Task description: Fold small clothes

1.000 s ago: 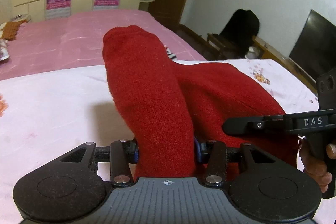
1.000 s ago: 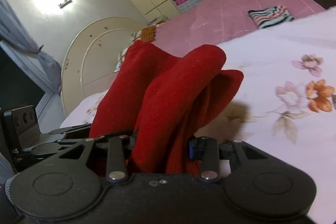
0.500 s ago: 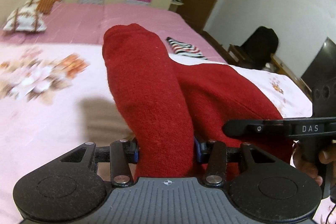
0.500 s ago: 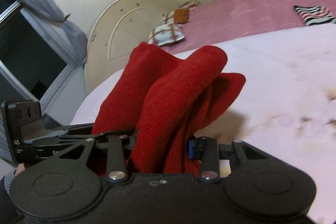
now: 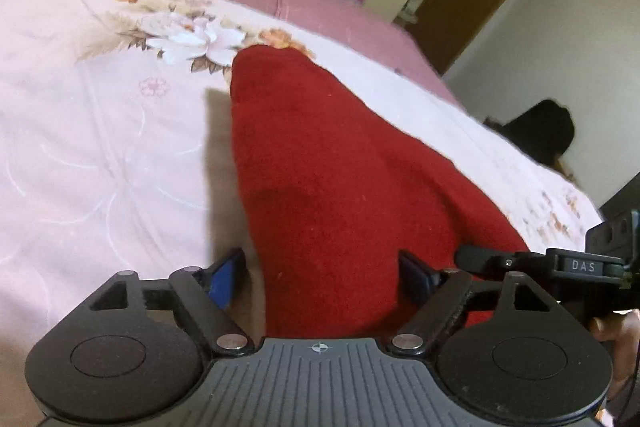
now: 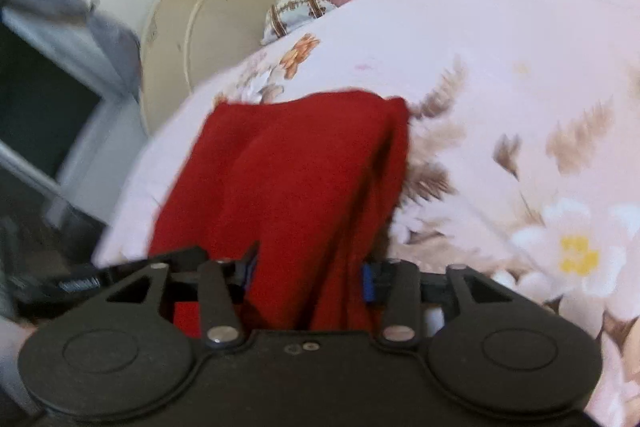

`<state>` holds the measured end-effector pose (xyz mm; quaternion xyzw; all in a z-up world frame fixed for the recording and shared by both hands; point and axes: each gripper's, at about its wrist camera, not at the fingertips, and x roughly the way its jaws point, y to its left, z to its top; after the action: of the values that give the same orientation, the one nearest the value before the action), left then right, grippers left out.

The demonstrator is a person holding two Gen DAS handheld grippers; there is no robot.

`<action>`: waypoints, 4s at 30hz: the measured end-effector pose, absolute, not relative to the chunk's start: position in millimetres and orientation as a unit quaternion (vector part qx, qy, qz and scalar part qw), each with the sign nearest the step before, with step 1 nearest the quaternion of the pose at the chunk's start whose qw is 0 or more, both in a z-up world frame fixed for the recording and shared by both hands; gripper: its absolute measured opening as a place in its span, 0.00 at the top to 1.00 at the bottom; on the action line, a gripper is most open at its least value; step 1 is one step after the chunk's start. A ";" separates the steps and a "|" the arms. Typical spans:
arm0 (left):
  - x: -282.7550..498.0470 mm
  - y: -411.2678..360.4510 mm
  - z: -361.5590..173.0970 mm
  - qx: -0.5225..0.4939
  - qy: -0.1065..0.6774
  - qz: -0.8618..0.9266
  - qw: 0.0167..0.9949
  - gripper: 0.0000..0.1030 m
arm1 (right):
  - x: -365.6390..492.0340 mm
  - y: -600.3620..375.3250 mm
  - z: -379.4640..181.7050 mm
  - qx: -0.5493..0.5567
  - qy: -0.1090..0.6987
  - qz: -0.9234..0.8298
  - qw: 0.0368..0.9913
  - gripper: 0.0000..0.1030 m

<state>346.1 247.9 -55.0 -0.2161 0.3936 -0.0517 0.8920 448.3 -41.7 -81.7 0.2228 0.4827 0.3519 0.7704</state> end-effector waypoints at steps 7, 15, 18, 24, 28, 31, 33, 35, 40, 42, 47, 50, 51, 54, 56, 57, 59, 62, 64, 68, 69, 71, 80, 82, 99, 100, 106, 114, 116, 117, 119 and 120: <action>331.0 250.1 -28.5 -0.153 0.388 -0.005 0.909 0.16 | 436.4 -48.8 -48.7 0.165 0.462 0.303 0.817 0.33; 343.9 209.2 -7.0 -0.081 0.352 -0.045 0.931 0.16 | 415.3 -42.4 0.4 0.068 0.385 0.316 0.865 0.67; 359.0 190.9 -33.1 -0.039 0.394 -0.038 0.918 0.16 | 411.1 -20.9 -14.7 0.012 0.401 0.306 0.864 0.70; 353.6 185.3 -27.9 -0.026 0.392 -0.039 0.919 0.15 | 421.4 -11.4 -32.8 -0.012 0.417 0.270 0.868 0.73; 308.9 188.3 -9.9 -0.036 0.374 -0.044 0.926 0.15 | 393.1 -21.7 -9.5 -0.005 0.378 0.278 0.883 0.76; 284.0 185.1 -12.4 -0.053 0.365 -0.047 0.928 0.15 | 357.5 -23.1 -0.7 -0.028 0.358 0.318 0.877 0.82; 276.1 180.3 -22.8 -0.045 0.370 -0.033 0.928 0.15 | 339.2 -16.5 -7.2 -0.070 0.353 0.329 0.873 0.78; 269.6 175.9 -26.8 -0.034 0.367 -0.023 0.929 0.15 | 333.3 -9.7 -18.9 -0.111 0.358 0.313 0.873 0.78; 242.0 169.7 -22.6 -0.032 0.347 -0.018 0.937 0.15 | 331.9 -19.6 -17.3 -0.099 0.368 0.269 0.885 0.74; 232.0 169.2 -25.7 -0.035 0.351 -0.007 0.936 0.15 | 314.4 -24.8 -4.8 -0.092 0.350 0.280 0.889 0.72; 210.9 166.2 -42.2 -0.049 0.381 0.013 0.923 0.15 | 291.6 -21.6 -32.5 -0.124 0.392 0.280 0.867 0.72; 192.0 157.4 -51.4 -0.025 0.399 0.022 0.916 0.15 | 281.7 -34.2 -33.4 -0.102 0.394 0.274 0.871 0.69; 182.3 155.2 -50.1 -0.026 0.398 0.022 0.917 0.15 | 278.9 -37.1 -29.4 -0.099 0.397 0.272 0.871 0.69; 157.7 150.7 -34.4 -0.035 0.384 0.020 0.923 0.15 | 260.1 -50.0 -7.8 -0.082 0.382 0.276 0.878 0.66; 141.2 144.9 -19.2 -0.032 0.372 0.023 0.927 0.15 | 242.8 -60.6 8.6 -0.072 0.365 0.271 0.888 0.60; 134.1 142.1 -10.3 -0.030 0.367 0.025 0.930 0.15 | 233.7 -65.9 15.4 -0.067 0.360 0.268 0.891 0.51; 119.3 135.6 7.5 -0.024 0.356 0.028 0.934 0.14 | 213.9 -78.1 30.1 -0.051 0.354 0.263 0.896 0.30; 92.3 121.5 31.7 -0.012 0.337 0.026 0.941 0.00 | 182.3 -93.2 45.0 -0.037 0.352 0.248 0.902 0.20; 75.9 114.2 43.1 -0.008 0.329 0.023 0.944 0.00 | 164.0 -104.1 52.9 -0.017 0.354 0.238 0.904 0.14; 53.7 102.9 58.8 -0.004 0.322 0.035 0.946 0.00 | 140.5 -112.2 63.5 0.000 0.357 0.222 0.907 0.07; 48.6 101.1 62.3 -0.007 0.322 0.040 0.946 0.00 | 135.6 -112.3 66.0 0.002 0.356 0.226 0.907 0.07; 39.7 97.7 67.2 -0.015 0.317 0.043 0.947 0.00 | 124.7 -110.5 72.8 0.007 0.343 0.229 0.911 0.07; 12.0 95.0 79.7 -0.026 0.294 0.047 0.954 0.00 | 101.7 -95.8 92.0 -0.011 0.301 0.236 0.924 0.05; 7.1 99.4 79.6 -0.033 0.294 0.057 0.954 0.00 | 100.1 -93.2 92.6 -0.014 0.300 0.239 0.923 0.04; -10.2 99.1 80.6 -0.052 0.290 0.082 0.952 0.00 | 88.6 -87.7 82.2 -0.009 0.291 0.236 0.927 0.04; -9.6 97.8 81.0 -0.052 0.289 0.081 0.952 0.00 | 89.1 -88.6 82.5 -0.009 0.291 0.235 0.928 0.04; -2.5 94.3 82.2 -0.051 0.287 0.076 0.954 0.00 | 92.8 -95.9 87.5 -0.007 0.284 0.224 0.932 0.03; 3.5 88.7 81.5 -0.045 0.289 0.068 0.954 0.00 | 95.9 -100.5 87.0 -0.005 0.286 0.216 0.933 0.03; 3.1 88.8 81.5 -0.045 0.289 0.069 0.954 0.00 | 96.0 -100.7 87.3 -0.006 0.286 0.217 0.933 0.03; 3.2 88.9 81.5 -0.046 0.289 0.069 0.954 0.00 | 95.6 -100.3 87.2 -0.006 0.286 0.218 0.933 0.03; 2.9 89.4 81.8 -0.046 0.288 0.069 0.954 0.00 | 95.3 -99.8 87.4 -0.007 0.286 0.217 0.933 0.03; 3.0 89.5 82.1 -0.046 0.287 0.069 0.954 0.00 | 95.4 -99.8 87.4 -0.007 0.286 0.217 0.933 0.03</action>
<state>3.0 89.5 82.1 -0.0465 0.2871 0.0691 0.9543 95.4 -99.8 87.4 -0.0071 0.2862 0.2170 0.9332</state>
